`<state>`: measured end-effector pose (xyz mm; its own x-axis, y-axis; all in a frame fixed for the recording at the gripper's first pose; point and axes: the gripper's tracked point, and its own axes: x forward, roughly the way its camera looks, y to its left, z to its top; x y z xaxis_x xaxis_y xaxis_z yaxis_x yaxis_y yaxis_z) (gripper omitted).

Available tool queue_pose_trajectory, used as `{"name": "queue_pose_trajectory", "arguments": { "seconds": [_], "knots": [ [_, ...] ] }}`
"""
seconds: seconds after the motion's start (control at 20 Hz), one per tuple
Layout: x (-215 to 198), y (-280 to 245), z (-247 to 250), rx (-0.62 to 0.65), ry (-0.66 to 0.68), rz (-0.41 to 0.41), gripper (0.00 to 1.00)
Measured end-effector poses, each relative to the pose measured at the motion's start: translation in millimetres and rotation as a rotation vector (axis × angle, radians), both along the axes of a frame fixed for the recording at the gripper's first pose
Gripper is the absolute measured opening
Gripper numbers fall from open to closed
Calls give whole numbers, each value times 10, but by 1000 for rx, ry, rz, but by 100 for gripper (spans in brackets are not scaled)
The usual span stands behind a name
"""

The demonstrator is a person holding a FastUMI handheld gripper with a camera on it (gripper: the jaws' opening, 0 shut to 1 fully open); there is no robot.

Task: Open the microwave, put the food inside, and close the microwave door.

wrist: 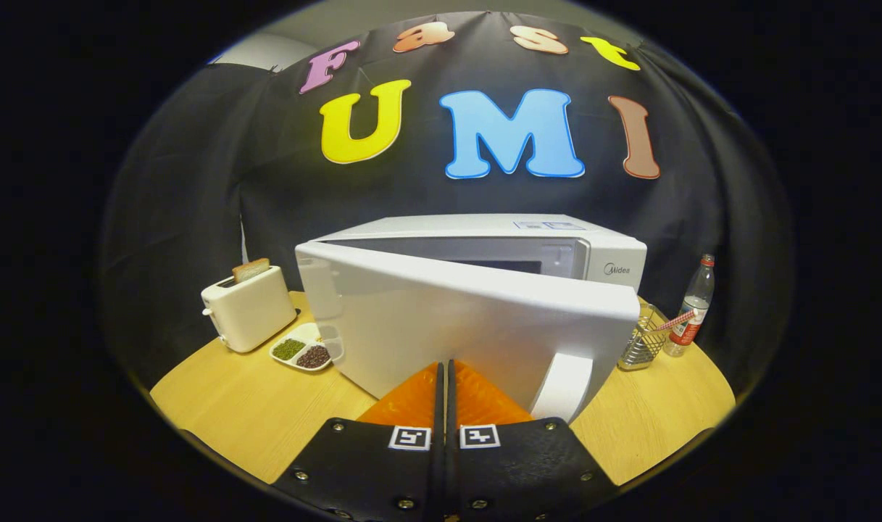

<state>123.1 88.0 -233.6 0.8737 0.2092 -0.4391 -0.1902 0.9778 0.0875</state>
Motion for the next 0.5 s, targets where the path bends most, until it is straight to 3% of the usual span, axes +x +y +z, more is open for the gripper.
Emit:
{"name": "queue_pose_trajectory", "arguments": {
  "seconds": [0.5],
  "knots": [
    [558, -211, -33, 10, -15, -76, 0]
  ]
}}
